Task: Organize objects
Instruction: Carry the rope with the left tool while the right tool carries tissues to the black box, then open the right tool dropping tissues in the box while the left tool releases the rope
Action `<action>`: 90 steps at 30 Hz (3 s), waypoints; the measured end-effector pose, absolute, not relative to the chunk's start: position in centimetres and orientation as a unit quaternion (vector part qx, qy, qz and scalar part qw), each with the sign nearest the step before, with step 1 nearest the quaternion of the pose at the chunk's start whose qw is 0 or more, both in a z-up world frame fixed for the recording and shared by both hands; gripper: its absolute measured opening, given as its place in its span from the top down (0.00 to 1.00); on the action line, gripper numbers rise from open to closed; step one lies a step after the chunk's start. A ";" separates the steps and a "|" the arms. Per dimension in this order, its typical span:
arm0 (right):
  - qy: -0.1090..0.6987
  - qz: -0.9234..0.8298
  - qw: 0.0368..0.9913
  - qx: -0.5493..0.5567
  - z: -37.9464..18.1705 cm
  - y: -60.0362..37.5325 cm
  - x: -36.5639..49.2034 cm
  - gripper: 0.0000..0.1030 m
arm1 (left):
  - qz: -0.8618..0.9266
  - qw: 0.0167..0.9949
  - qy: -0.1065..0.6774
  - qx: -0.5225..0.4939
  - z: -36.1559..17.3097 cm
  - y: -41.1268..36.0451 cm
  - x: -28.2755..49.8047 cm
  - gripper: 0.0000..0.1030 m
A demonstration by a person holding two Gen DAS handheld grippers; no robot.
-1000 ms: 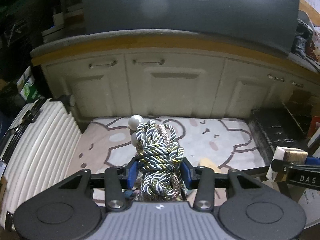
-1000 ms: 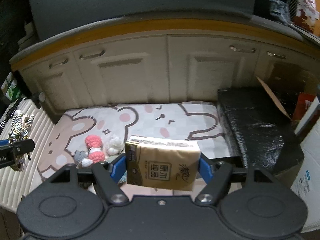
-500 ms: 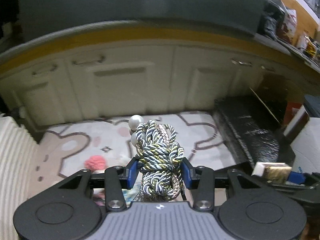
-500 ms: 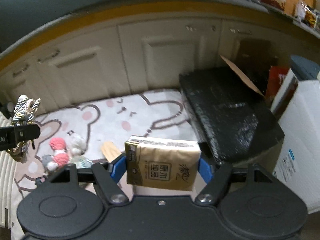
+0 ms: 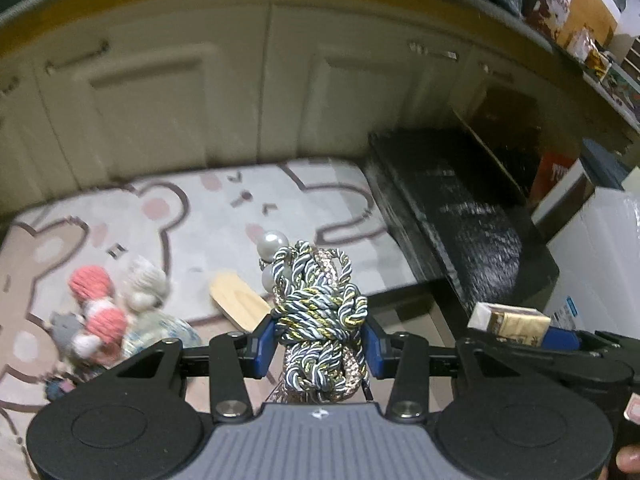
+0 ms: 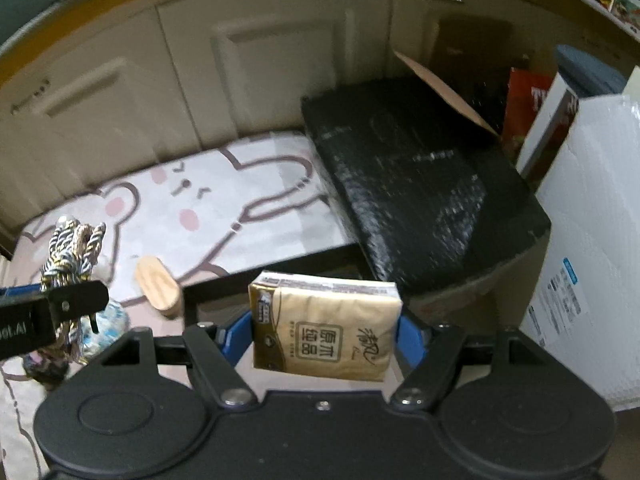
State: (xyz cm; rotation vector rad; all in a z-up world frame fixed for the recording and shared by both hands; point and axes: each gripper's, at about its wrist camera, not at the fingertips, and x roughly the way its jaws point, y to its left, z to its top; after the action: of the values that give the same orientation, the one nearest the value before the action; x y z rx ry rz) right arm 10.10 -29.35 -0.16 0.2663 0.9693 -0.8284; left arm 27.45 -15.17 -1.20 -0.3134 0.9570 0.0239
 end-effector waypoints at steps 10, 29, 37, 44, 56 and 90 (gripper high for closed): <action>0.497 -0.381 0.768 0.131 -3.3 -31.7 10.0 0.28 | -0.023 0.849 0.497 -0.178 -5.2 -17.3 29.7 0.56; 0.541 -0.367 0.742 0.148 -5.6 -33.4 10.5 0.28 | -0.011 0.779 0.540 -0.318 -10.7 -18.1 30.1 0.56; 0.569 -0.347 0.731 0.147 -6.6 -33.1 10.8 0.27 | 0.010 0.757 0.542 -0.364 -11.9 -17.3 29.6 0.56; 0.573 -0.358 0.719 0.163 -7.0 -33.6 10.4 0.20 | 0.004 0.752 0.550 -0.363 -12.2 -17.6 29.5 0.56; 0.567 -0.374 0.713 0.173 -6.6 -33.8 9.8 0.19 | -0.013 0.750 0.549 -0.369 -12.2 -17.6 29.2 0.39; 0.504 -0.399 0.753 0.141 -1.7 -31.1 7.7 0.15 | -0.018 0.820 0.529 -0.219 -7.2 -17.7 26.6 0.20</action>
State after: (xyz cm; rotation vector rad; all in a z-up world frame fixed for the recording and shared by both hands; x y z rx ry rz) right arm 7.69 -31.07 -1.65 0.3070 1.1008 -0.8714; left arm 26.55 -17.74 -7.19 -0.4656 1.1258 -0.0390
